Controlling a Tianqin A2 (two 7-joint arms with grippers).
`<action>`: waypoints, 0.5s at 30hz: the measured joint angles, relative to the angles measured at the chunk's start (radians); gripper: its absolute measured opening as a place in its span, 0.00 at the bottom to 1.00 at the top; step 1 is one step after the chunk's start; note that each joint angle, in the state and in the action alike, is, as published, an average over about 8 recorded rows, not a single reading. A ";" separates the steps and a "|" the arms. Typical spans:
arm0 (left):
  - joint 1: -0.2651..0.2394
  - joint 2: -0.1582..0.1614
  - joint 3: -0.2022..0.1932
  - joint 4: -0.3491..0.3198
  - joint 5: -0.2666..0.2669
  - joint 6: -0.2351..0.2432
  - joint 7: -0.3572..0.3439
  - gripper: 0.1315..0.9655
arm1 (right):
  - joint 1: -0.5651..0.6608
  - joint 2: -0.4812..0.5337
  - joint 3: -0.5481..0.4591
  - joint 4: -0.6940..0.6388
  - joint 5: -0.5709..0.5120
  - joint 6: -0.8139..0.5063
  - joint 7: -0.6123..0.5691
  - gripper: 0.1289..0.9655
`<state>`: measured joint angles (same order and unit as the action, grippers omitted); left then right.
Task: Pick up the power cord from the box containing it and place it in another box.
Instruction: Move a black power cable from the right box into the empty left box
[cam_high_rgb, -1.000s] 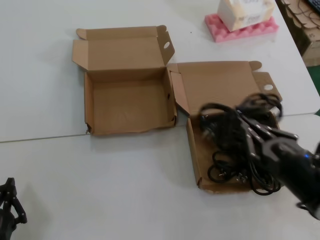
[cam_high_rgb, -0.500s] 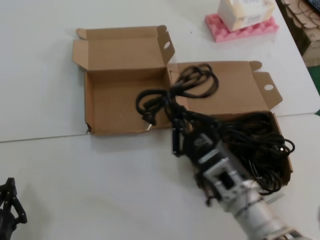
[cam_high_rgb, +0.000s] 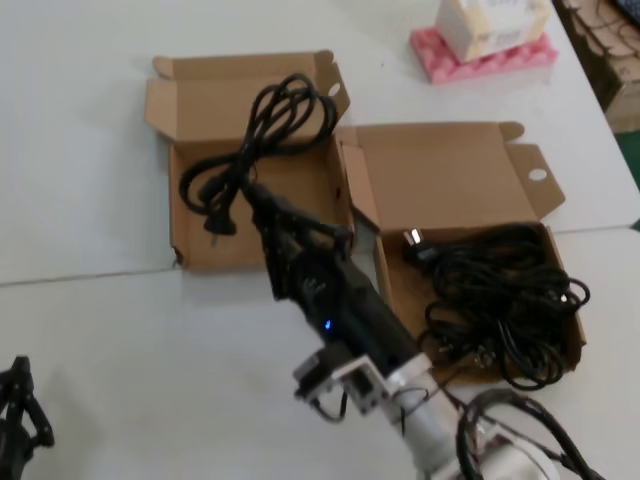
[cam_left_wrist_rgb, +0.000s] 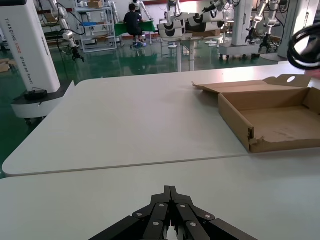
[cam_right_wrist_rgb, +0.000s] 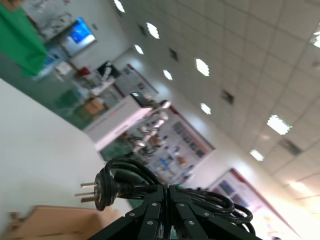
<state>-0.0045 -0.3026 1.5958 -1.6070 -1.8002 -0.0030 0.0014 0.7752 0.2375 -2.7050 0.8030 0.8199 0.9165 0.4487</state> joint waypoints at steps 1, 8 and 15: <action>0.000 0.000 0.000 0.000 0.000 0.000 0.000 0.04 | 0.014 -0.016 -0.011 -0.036 0.017 0.025 0.000 0.04; 0.000 0.000 0.000 0.000 0.000 0.000 0.000 0.04 | 0.080 -0.071 -0.043 -0.131 0.224 0.031 0.000 0.04; 0.000 0.000 0.000 0.000 0.000 0.000 0.000 0.04 | 0.093 -0.044 -0.047 -0.042 0.461 -0.138 0.000 0.04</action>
<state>-0.0045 -0.3026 1.5958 -1.6070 -1.8002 -0.0030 0.0014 0.8687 0.1937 -2.7523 0.7612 1.2813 0.7783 0.4487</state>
